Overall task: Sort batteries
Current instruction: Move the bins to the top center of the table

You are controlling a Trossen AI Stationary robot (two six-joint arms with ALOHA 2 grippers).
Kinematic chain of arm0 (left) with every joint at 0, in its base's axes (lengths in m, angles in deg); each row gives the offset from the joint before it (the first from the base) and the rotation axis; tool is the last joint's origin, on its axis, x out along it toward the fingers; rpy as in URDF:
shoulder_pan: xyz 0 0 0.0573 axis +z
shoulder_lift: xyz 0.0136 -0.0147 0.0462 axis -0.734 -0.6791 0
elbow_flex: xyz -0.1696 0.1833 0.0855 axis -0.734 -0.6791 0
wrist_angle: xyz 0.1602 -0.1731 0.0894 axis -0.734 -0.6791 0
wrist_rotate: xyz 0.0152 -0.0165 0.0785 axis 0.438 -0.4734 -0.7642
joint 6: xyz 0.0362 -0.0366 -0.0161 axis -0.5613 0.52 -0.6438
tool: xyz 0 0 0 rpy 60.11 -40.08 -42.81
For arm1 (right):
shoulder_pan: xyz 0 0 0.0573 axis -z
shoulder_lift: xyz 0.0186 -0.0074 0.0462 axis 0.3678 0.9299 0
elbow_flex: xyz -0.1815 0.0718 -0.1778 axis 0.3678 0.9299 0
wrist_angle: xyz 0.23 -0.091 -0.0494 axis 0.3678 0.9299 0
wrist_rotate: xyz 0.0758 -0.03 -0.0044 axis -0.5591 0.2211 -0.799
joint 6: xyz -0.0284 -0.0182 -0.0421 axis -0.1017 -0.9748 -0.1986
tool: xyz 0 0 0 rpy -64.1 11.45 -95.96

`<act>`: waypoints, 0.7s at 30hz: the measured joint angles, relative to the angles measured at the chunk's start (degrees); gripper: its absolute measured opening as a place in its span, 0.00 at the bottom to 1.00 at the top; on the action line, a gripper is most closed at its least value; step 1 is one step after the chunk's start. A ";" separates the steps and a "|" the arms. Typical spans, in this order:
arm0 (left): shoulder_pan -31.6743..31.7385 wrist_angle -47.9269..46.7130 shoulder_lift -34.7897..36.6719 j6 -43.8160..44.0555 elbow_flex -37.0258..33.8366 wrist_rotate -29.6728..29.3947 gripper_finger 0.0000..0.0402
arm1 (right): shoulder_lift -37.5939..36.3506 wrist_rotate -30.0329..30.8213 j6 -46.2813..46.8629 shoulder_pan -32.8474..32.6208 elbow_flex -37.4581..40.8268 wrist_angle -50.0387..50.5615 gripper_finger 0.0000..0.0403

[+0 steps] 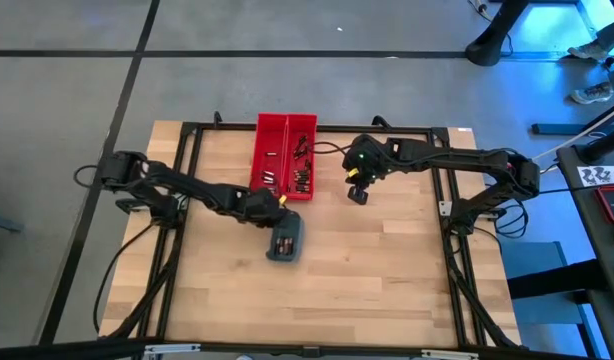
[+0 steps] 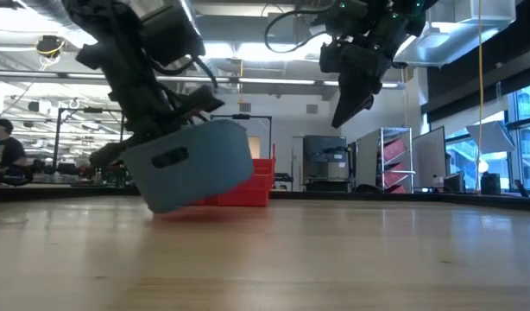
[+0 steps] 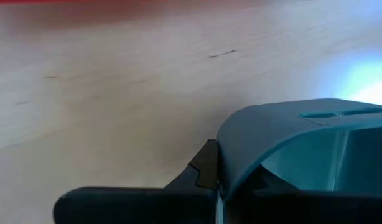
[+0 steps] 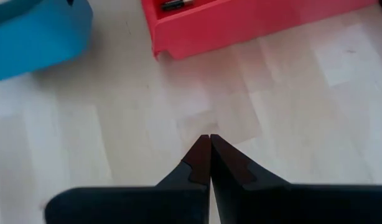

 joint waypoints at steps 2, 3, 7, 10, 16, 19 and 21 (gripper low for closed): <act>0.00 -0.09 -2.08 0.72 1.76 0.01 0.00 | 0.00 -0.39 0.96 -0.02 0.00 0.02 0.02; 0.00 -0.03 -3.10 1.03 2.74 0.02 0.00 | 0.00 -0.40 1.25 -0.01 0.00 -0.01 0.02; 0.00 -0.19 -7.08 2.52 6.37 0.04 0.00 | 0.00 -0.42 1.59 -0.02 0.00 0.06 0.02; 0.07 -0.17 -8.52 3.68 7.76 0.06 0.02 | 0.00 -0.43 1.94 -0.02 0.00 0.44 0.02; 0.09 -0.17 -8.58 5.89 7.86 0.19 0.15 | 0.00 -0.56 2.51 -0.02 0.00 1.93 0.02; 0.09 0.05 -8.58 6.12 7.86 0.70 0.23 | 0.00 -0.52 2.83 -0.02 0.00 2.56 0.02; 0.09 -0.07 -8.28 5.40 7.86 0.97 0.28 | 0.00 -0.40 3.65 -0.02 0.00 3.31 0.02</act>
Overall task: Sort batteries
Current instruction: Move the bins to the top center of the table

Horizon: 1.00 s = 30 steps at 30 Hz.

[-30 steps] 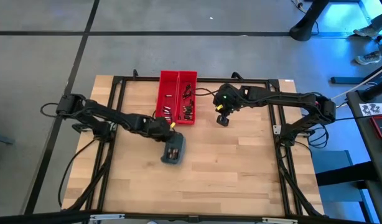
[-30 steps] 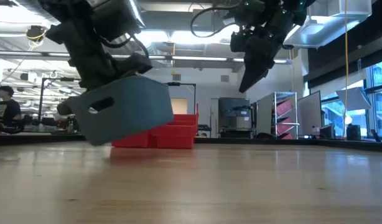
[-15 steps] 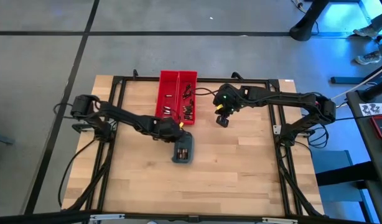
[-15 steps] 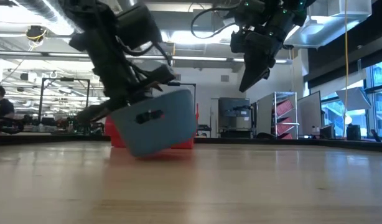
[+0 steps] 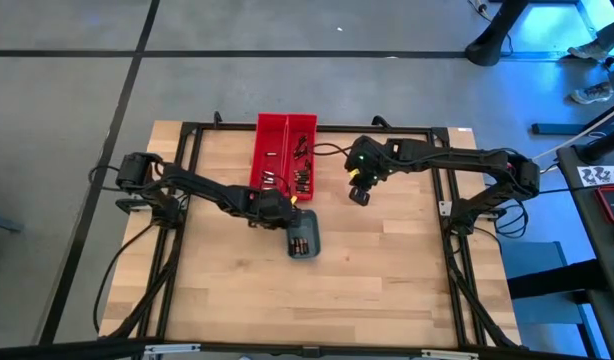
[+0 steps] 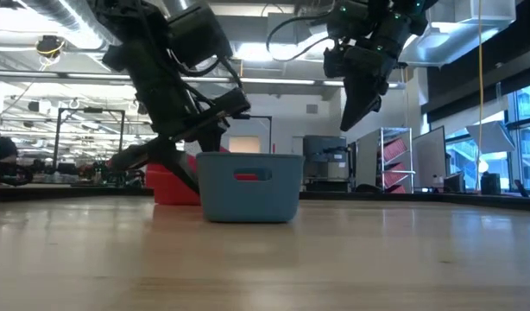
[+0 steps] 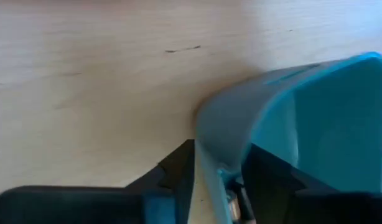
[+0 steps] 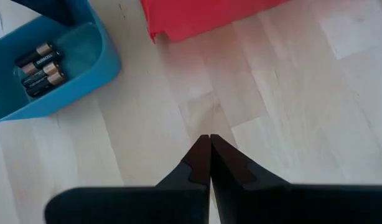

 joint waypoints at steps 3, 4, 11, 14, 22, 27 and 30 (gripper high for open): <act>0.00 -0.11 1.86 -1.87 0.00 1.26 0.34 | -0.79 -0.81 1.75 -0.68 1.32 -0.11 0.02; 0.00 -0.10 2.66 -3.00 0.00 1.87 0.36 | -1.38 -0.83 2.06 -1.16 2.16 -0.12 0.02; -0.47 -6.63 11.16 -8.57 0.02 6.98 0.40 | -6.21 -3.23 9.83 -6.34 7.39 0.12 0.02; -0.90 -12.33 15.66 -10.46 0.00 7.02 0.40 | -6.56 -5.87 15.85 -8.56 8.02 -0.13 0.02; -1.20 -29.46 25.47 -20.34 0.00 3.36 0.37 | -3.54 -8.65 29.66 -15.78 9.20 -14.74 0.04; -1.20 -36.80 28.29 -23.08 0.00 -0.05 0.37 | 1.50 -7.19 38.84 -19.26 9.20 -25.29 0.21; -1.70 -38.63 28.64 -24.65 0.00 -0.14 0.37 | 4.69 -5.97 42.81 -20.56 8.66 -29.57 0.35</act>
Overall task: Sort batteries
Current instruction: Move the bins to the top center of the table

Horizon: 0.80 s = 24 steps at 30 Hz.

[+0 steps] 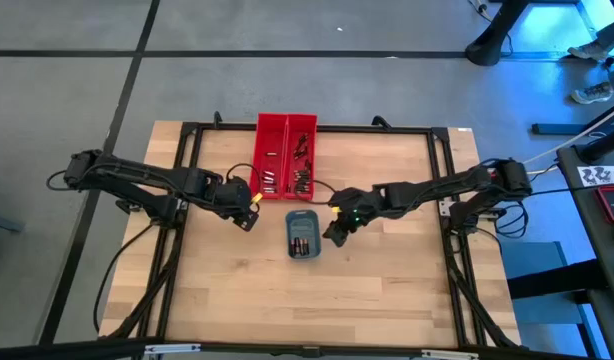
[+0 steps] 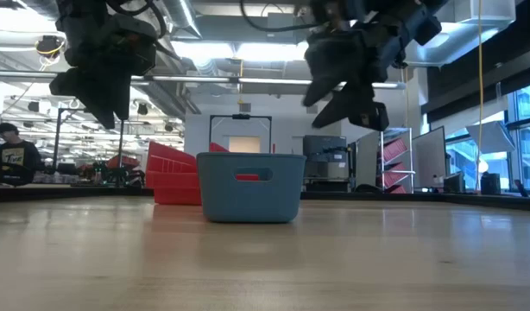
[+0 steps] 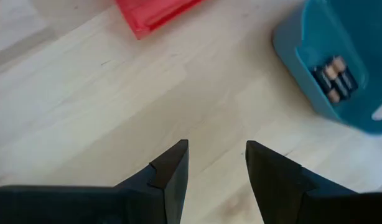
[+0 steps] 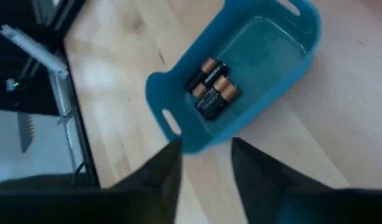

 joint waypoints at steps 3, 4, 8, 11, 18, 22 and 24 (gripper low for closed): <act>-1.46 -0.10 0.00 -2.67 -0.18 -0.31 0.37 | 3.29 3.02 1.93 -1.14 -3.37 1.87 0.48; -1.98 0.14 0.00 -3.34 -0.42 -0.42 0.37 | 4.45 4.47 2.06 -1.52 -5.03 3.26 0.51; -3.97 0.13 0.00 -4.22 -1.79 -1.27 0.37 | 8.53 11.62 4.26 -2.44 -12.14 10.91 0.59; -5.51 0.57 -0.02 -4.22 -3.34 -1.91 0.37 | 11.38 14.73 8.13 -2.31 -17.19 17.93 0.60; -9.53 1.24 -0.02 -3.63 -4.52 -2.83 0.37 | 18.22 14.76 13.41 -2.26 -22.42 24.15 0.57; -11.73 1.20 -0.02 -2.06 -4.52 -3.97 0.37 | 20.87 12.75 14.23 -2.26 -22.76 24.38 0.48; -12.77 1.22 -0.02 -0.16 -4.52 -5.41 0.37 | 21.70 12.94 15.15 -2.26 -22.76 24.95 0.43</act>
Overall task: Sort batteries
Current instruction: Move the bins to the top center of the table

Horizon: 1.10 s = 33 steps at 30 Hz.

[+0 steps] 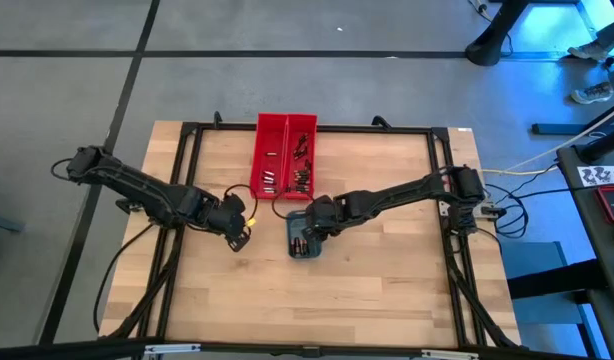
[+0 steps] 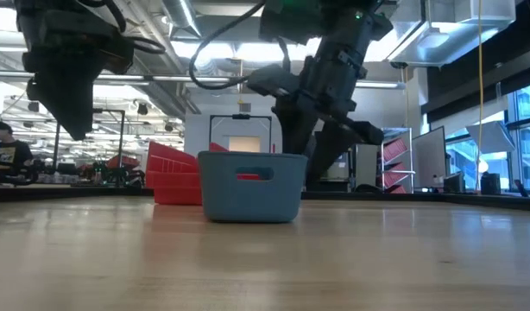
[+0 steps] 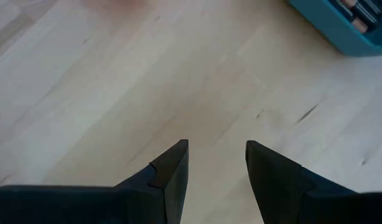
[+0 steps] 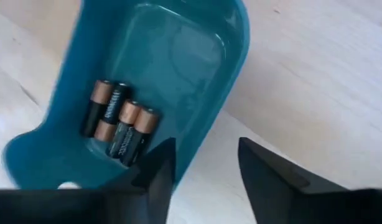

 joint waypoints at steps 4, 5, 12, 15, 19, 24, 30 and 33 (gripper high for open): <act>-1.52 0.52 0.00 3.04 0.00 -0.83 0.37 | 0.29 1.84 0.20 0.00 -0.08 -0.36 0.32; -1.87 0.61 0.00 3.03 0.00 -0.85 0.37 | 0.44 2.09 0.17 0.00 -0.09 -0.59 0.29; -3.70 0.84 -0.04 4.70 0.00 -1.32 0.37 | 0.81 1.09 0.03 0.00 -0.09 -0.33 0.06; -4.23 1.72 -0.04 5.68 0.00 -2.81 0.37 | 0.82 0.94 0.30 -0.03 -0.09 -0.20 0.02; -4.37 1.84 -0.04 5.67 0.00 -2.99 0.37 | 0.20 -1.22 3.72 -0.06 -0.09 3.19 0.03; -4.37 1.72 -0.04 5.65 0.00 -3.07 0.37 | -3.01 -1.36 5.22 -0.04 -0.07 14.44 0.01; -4.37 1.75 -0.04 5.40 0.00 -4.70 0.37 | -7.16 2.97 5.50 2.46 -0.04 33.42 0.01; -4.32 1.76 -0.04 4.24 0.00 -5.27 0.37 | -8.35 6.60 5.23 5.37 0.00 39.80 0.01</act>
